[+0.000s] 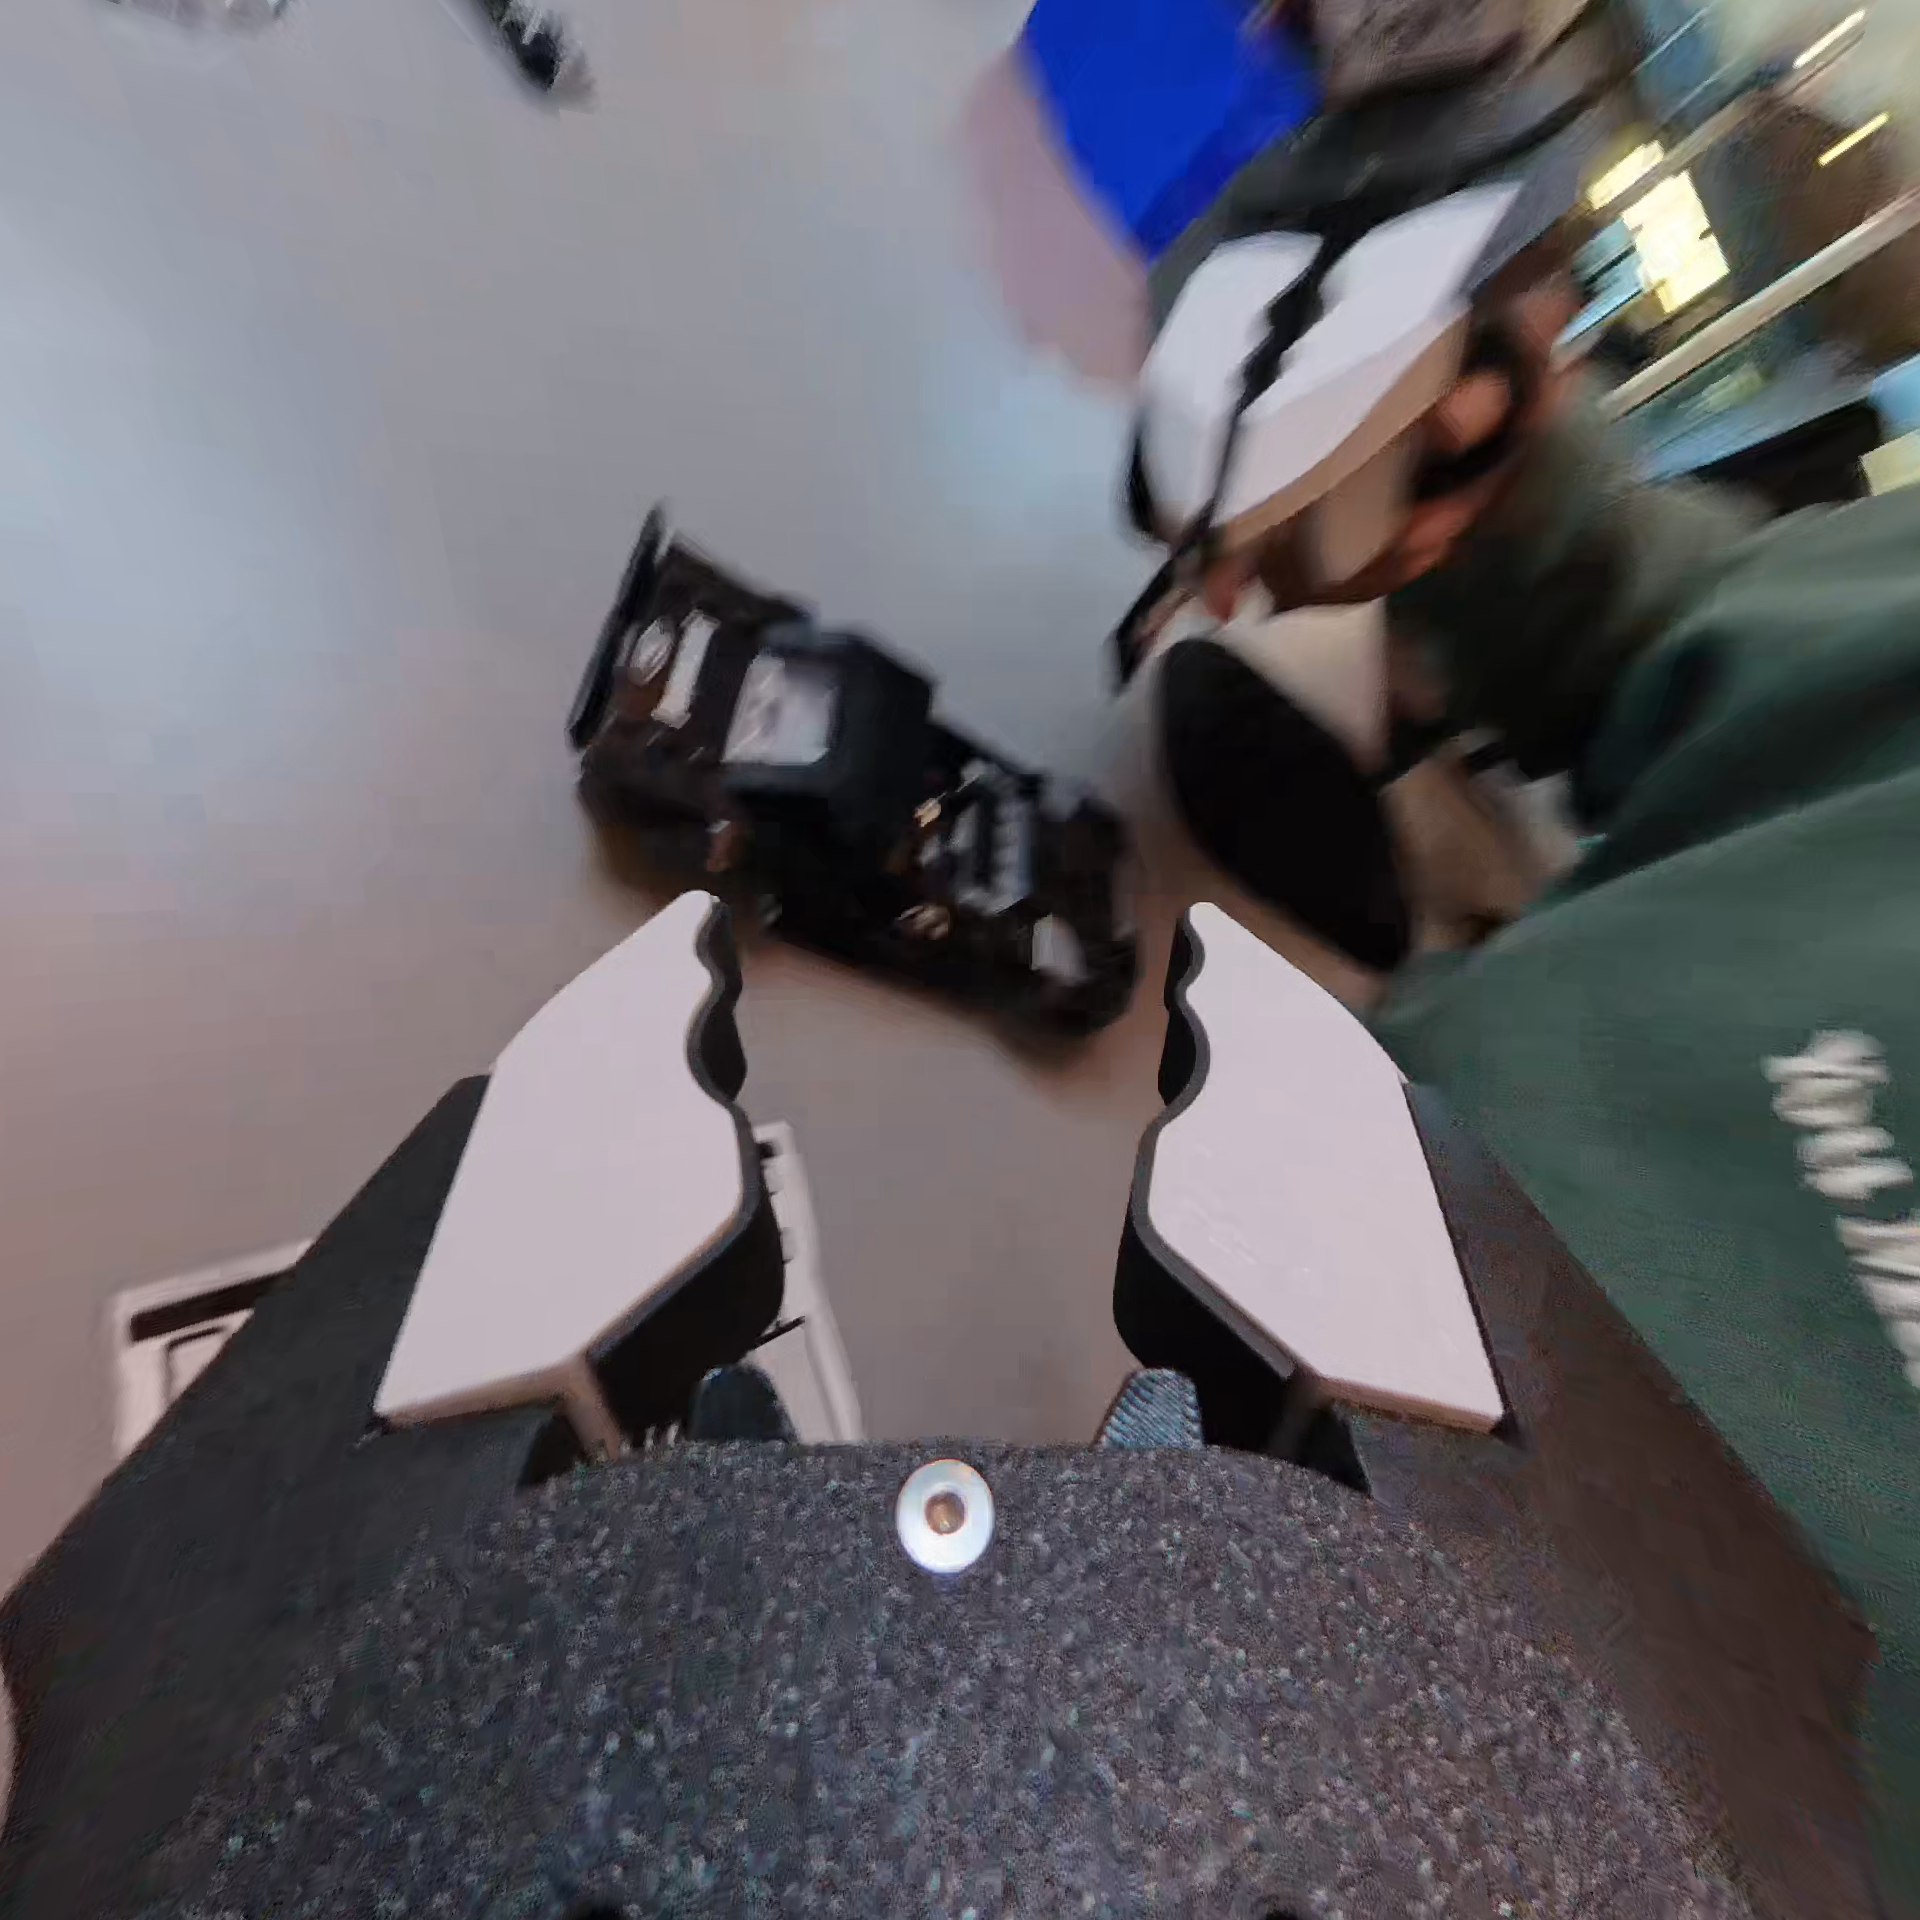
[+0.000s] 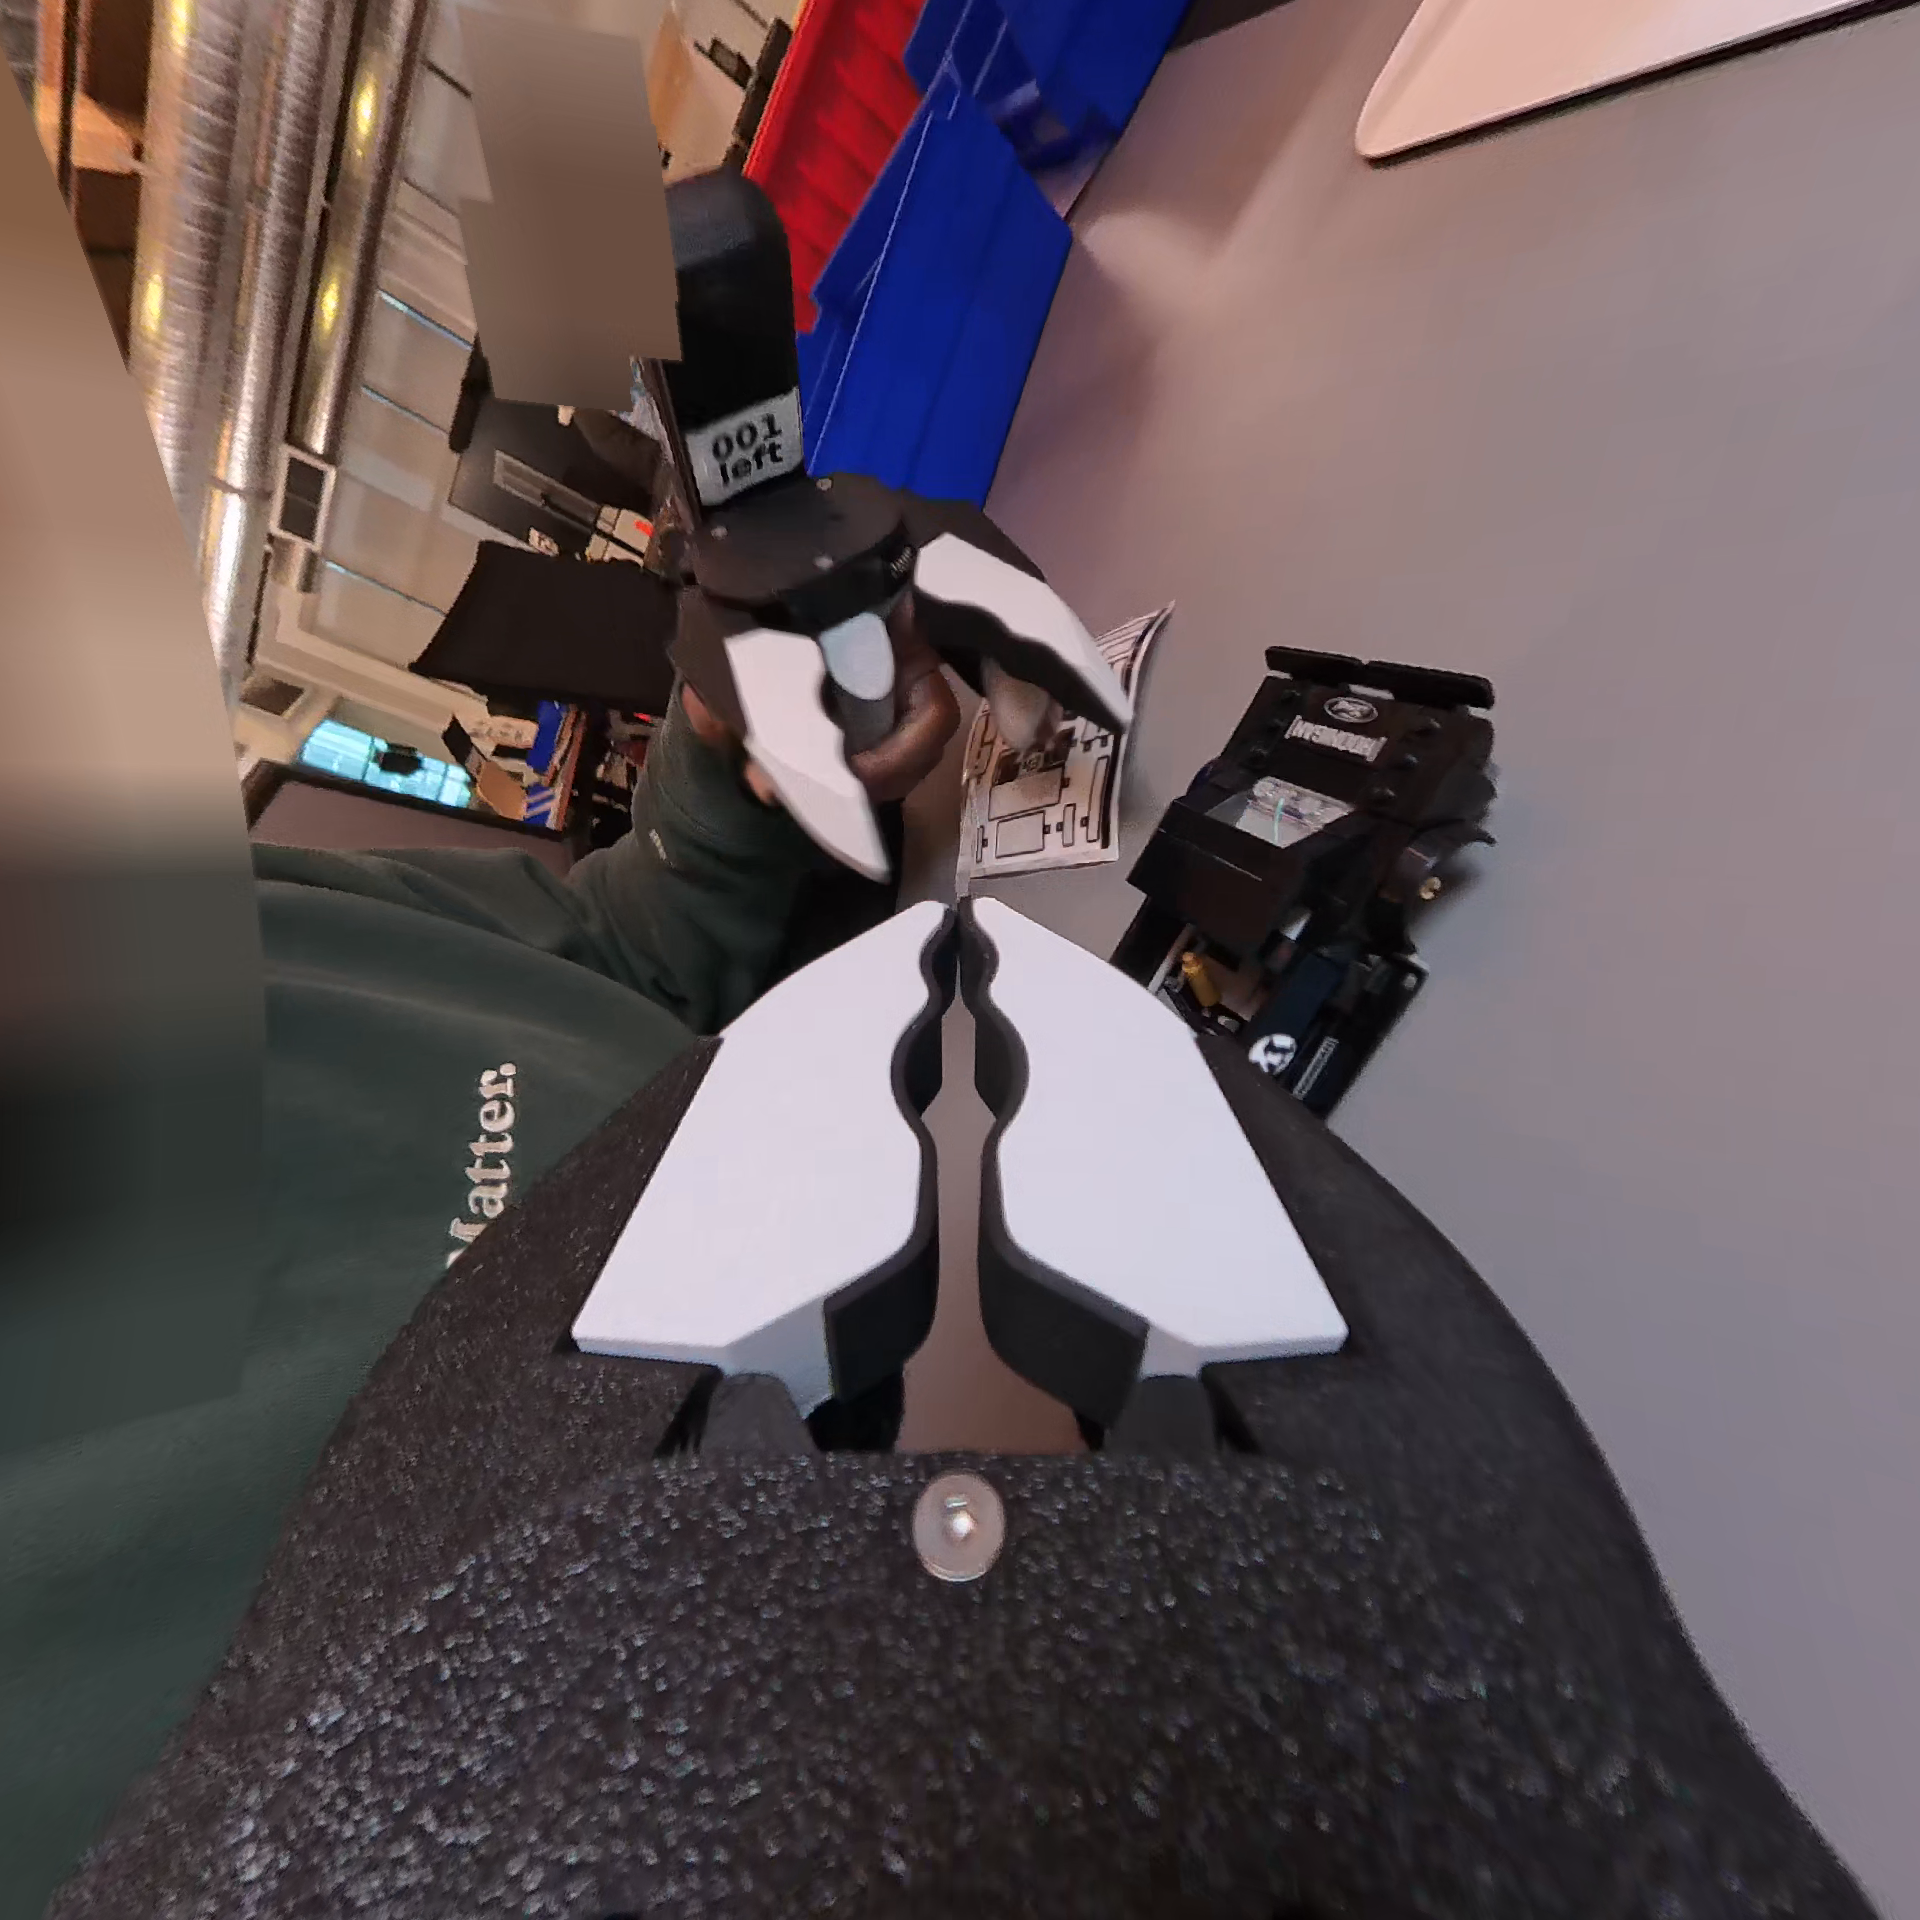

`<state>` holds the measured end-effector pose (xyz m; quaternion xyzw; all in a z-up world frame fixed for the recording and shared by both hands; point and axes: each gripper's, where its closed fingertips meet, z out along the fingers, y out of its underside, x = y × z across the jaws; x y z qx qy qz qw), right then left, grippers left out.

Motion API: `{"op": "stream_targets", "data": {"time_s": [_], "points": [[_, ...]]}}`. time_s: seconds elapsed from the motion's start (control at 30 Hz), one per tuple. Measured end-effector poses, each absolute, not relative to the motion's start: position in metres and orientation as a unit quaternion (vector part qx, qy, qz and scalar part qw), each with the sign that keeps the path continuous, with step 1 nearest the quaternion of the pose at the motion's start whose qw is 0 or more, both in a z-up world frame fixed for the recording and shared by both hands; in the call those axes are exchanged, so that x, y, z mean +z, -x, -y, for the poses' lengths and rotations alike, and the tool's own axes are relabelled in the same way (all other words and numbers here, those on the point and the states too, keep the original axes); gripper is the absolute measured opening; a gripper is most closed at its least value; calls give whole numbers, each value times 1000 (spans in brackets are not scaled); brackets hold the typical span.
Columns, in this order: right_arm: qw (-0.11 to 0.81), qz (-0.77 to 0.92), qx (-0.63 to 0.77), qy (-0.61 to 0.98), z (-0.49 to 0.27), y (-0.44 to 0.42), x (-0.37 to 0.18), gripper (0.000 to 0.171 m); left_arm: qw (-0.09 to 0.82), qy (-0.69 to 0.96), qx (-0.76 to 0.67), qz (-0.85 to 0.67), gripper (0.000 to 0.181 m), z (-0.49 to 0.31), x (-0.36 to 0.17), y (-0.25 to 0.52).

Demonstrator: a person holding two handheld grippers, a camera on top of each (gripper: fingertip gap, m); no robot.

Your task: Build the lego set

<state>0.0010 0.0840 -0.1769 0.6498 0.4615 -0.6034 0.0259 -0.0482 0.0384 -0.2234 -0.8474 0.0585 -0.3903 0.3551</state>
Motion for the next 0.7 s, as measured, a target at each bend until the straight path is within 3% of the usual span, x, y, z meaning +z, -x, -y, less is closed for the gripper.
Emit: {"op": "stream_targets", "data": {"time_s": [0.17,0.4,0.6,0.7], "points": [[23,-442,-595,-671,-90,-13,-189,0,312,877,-356,-77,78,-51,-258,33],[50,-383,-607,-694,-91,-11,-204,0,316,868,-362,-119,73,-66,-252,23],[79,-314,-628,-707,-100,-2,-207,0,369,862,-316,-147,40,-72,-241,42],[97,-286,-633,-713,-104,1,-210,0,403,854,-289,-160,36,-75,-234,44]]}}
